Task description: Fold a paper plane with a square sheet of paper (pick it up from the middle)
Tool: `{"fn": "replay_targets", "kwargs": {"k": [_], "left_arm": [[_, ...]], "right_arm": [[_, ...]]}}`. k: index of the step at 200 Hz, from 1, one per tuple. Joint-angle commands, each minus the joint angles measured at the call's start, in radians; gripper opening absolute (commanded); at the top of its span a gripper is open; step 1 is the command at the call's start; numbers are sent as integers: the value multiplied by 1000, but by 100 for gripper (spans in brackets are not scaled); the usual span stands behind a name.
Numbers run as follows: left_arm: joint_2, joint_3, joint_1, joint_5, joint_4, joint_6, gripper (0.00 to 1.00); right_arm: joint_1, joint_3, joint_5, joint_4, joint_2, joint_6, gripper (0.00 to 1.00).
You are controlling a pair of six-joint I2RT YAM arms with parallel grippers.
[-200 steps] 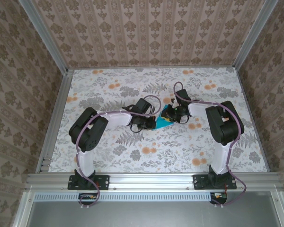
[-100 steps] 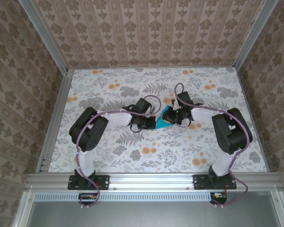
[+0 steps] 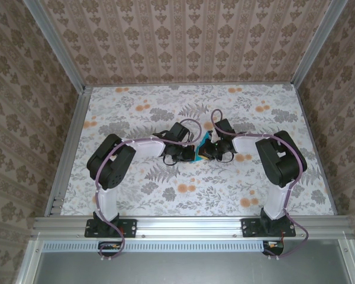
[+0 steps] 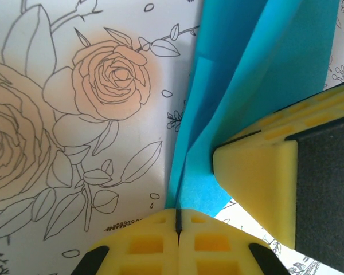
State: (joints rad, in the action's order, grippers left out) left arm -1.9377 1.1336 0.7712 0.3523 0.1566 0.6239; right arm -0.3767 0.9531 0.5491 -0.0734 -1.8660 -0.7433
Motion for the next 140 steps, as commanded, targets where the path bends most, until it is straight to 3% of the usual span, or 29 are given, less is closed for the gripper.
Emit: {"fn": "replay_targets", "kwargs": {"k": [1,79,140], "left_arm": [[-53,-1,-1,-22,80,-21,2],[-52,-4,-3,-26,81,-21,2],[-42,-2,-4,-18,81,-26,2]], "right_arm": [[-4,17,31,36,-29,0,10],[4,-19,41,104,18,-5,10],[5,14,11,74,-59,-4,10]]}}
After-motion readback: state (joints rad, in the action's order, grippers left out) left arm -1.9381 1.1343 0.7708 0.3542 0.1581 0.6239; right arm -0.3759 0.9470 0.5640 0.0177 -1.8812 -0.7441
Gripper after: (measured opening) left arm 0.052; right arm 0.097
